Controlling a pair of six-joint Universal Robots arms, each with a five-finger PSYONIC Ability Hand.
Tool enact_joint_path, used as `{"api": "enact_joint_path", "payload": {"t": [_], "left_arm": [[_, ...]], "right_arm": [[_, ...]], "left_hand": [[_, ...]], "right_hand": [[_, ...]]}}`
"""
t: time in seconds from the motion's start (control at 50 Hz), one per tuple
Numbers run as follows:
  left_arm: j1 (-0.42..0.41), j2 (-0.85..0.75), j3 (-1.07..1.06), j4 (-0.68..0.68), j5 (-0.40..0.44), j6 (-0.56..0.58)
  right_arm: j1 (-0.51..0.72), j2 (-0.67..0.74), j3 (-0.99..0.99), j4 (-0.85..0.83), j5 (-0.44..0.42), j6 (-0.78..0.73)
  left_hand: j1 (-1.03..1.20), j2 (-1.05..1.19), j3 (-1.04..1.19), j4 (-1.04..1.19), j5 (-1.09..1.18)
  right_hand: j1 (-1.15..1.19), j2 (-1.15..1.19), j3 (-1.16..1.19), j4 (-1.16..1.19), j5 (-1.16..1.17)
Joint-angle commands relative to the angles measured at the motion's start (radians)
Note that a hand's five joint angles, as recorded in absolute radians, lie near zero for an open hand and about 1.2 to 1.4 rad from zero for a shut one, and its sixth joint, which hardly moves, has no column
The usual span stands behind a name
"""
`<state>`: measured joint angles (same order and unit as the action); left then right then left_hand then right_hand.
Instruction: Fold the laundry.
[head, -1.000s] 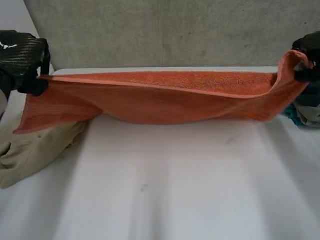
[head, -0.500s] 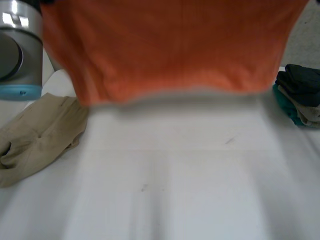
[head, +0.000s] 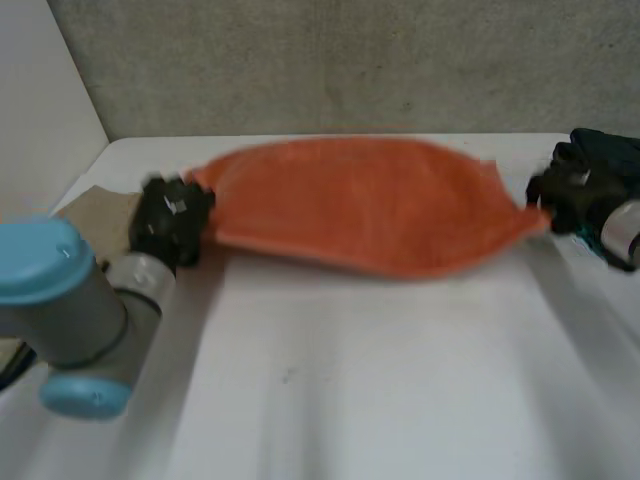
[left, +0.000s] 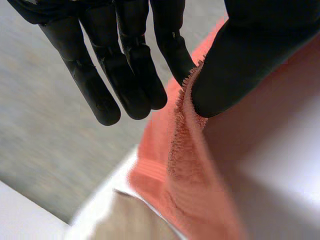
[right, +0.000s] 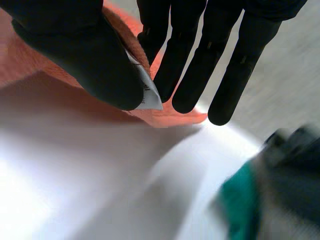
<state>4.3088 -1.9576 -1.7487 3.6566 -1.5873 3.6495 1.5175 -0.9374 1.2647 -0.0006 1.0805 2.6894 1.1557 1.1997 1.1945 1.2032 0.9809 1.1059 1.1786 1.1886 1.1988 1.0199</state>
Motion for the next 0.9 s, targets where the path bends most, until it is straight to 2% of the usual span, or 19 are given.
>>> {"api": "enact_joint_path", "payload": {"t": [0.02, 0.06, 0.2, 0.4, 0.62, 0.84, 0.9], "left_arm": [[-0.017, -0.061, -0.043, 0.03, -0.028, 0.015], [-0.014, -0.047, -0.043, 0.034, -0.049, 0.006], [-0.004, 0.014, -0.043, 0.028, -0.074, -0.051], [-0.004, 0.049, -0.045, 0.019, -0.072, -0.085], [0.002, 0.051, -0.046, 0.019, -0.076, -0.101], [0.011, 0.046, -0.051, 0.014, -0.072, -0.124], [0.011, 0.04, -0.052, 0.01, -0.072, -0.127]], "right_arm": [[-0.02, 0.048, 0.047, 0.073, 0.029, -0.088], [-0.031, 0.035, 0.061, 0.08, 0.022, -0.079], [-0.062, -0.046, 0.16, 0.041, -0.042, -0.095], [-0.086, -0.165, 0.327, -0.111, -0.117, -0.174], [-0.086, -0.169, 0.446, -0.219, -0.194, -0.272], [-0.071, -0.156, 0.492, -0.304, -0.202, -0.275], [-0.054, -0.137, 0.493, -0.346, -0.2, -0.269]], "left_hand": [[0.241, 0.197, 0.202, 0.193, 0.241], [0.241, 0.197, 0.202, 0.193, 0.241], [0.241, 0.197, 0.202, 0.193, 0.241], [0.241, 0.197, 0.202, 0.193, 0.241], [0.241, 0.197, 0.202, 0.193, 0.241], [0.241, 0.197, 0.202, 0.193, 0.241], [0.241, 0.197, 0.202, 0.193, 0.241]], "right_hand": [[0.29, 0.218, 0.208, 0.197, 0.202], [0.255, 0.182, 0.172, 0.162, 0.167], [-0.212, -0.285, -0.295, -0.305, -0.3], [-0.285, -0.358, -0.368, -0.378, -0.374], [-0.502, -0.575, -0.585, -0.595, -0.591], [-0.494, -0.567, -0.577, -0.587, -0.582], [-0.412, -0.485, -0.495, -0.505, -0.501]]}}
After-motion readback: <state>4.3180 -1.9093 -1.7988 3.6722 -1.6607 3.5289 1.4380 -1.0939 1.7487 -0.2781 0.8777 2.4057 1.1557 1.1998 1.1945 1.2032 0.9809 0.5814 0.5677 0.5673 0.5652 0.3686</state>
